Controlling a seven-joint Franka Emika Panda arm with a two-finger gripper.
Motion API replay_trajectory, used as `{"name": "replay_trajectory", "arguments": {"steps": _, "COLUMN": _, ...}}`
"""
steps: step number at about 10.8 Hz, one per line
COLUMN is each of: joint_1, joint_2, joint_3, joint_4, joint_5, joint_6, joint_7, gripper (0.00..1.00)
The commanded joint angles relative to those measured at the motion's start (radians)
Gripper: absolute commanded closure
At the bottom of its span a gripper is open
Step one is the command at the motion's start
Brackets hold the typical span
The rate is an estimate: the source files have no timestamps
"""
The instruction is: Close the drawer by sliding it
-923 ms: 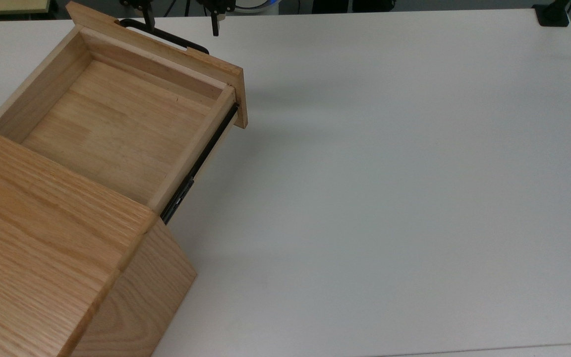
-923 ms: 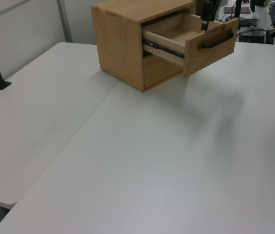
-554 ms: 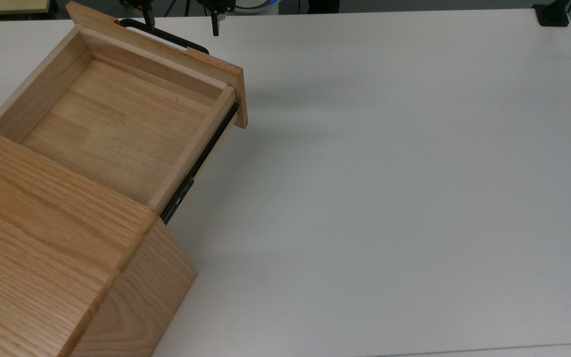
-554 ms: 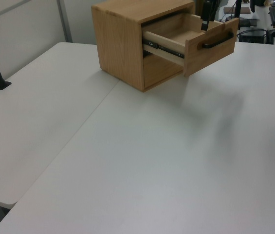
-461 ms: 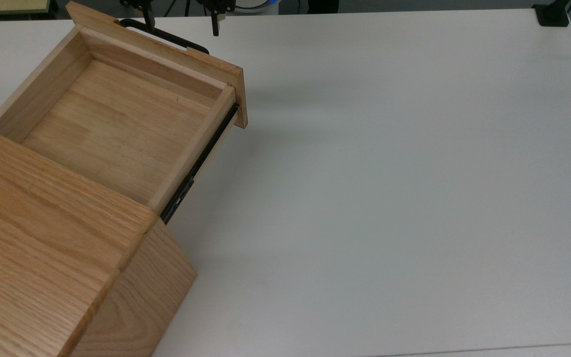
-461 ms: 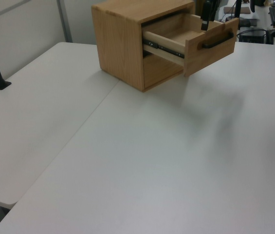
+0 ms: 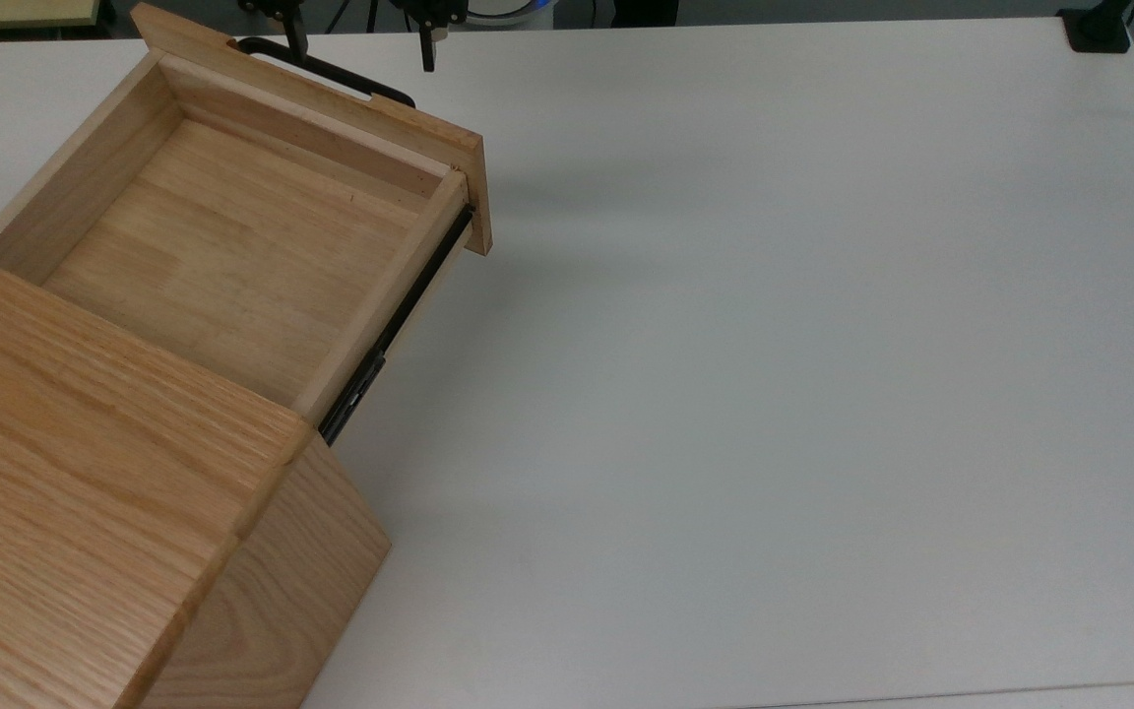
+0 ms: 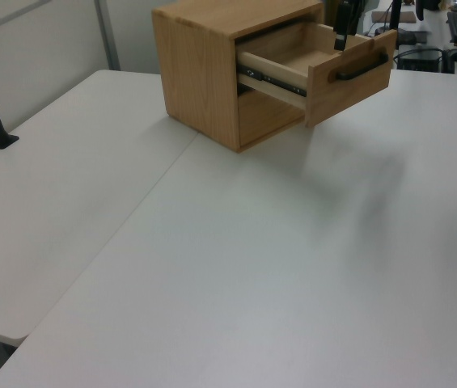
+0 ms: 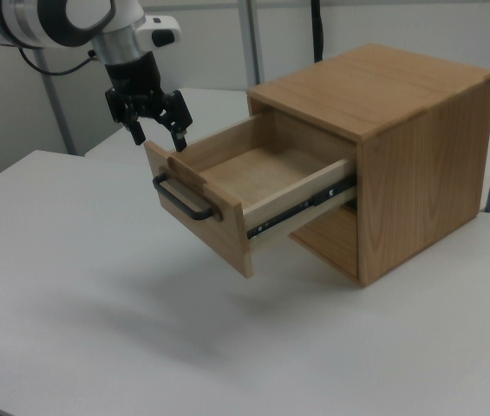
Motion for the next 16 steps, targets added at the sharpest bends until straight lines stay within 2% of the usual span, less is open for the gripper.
{"name": "replay_trajectory", "arguments": {"steps": 1, "joint_1": 0.006, "joint_2": -0.011, "joint_3": -0.01, "joint_4": 0.008, "joint_5": -0.003, "joint_6": -0.065, "joint_7": -0.06, "gripper": 0.0}}
{"name": "replay_trajectory", "arguments": {"steps": 4, "joint_1": -0.016, "joint_2": -0.034, "joint_3": -0.01, "joint_4": 0.003, "joint_5": -0.007, "joint_6": -0.22, "joint_7": -0.365, "gripper": 0.0}}
{"name": "replay_trajectory", "arguments": {"steps": 7, "joint_1": -0.019, "joint_2": -0.094, "joint_3": 0.007, "joint_4": -0.026, "joint_5": -0.013, "joint_6": -0.321, "joint_7": -0.34, "gripper": 0.0}}
{"name": "replay_trajectory", "arguments": {"steps": 9, "joint_1": -0.032, "joint_2": -0.139, "joint_3": 0.007, "joint_4": -0.099, "joint_5": -0.016, "joint_6": -0.317, "joint_7": -0.223, "gripper": 0.04}}
{"name": "replay_trajectory", "arguments": {"steps": 11, "joint_1": -0.034, "joint_2": -0.15, "joint_3": 0.007, "joint_4": -0.152, "joint_5": -0.011, "joint_6": -0.315, "joint_7": -0.038, "gripper": 0.21}}
{"name": "replay_trajectory", "arguments": {"steps": 12, "joint_1": -0.042, "joint_2": -0.159, "joint_3": 0.007, "joint_4": -0.17, "joint_5": 0.001, "joint_6": -0.282, "joint_7": 0.063, "gripper": 0.34}}
{"name": "replay_trajectory", "arguments": {"steps": 15, "joint_1": -0.048, "joint_2": -0.157, "joint_3": 0.009, "joint_4": -0.238, "joint_5": 0.006, "joint_6": -0.176, "joint_7": 0.225, "gripper": 0.85}}
{"name": "replay_trajectory", "arguments": {"steps": 16, "joint_1": -0.048, "joint_2": -0.153, "joint_3": 0.009, "joint_4": -0.255, "joint_5": 0.006, "joint_6": -0.116, "joint_7": 0.243, "gripper": 0.97}}
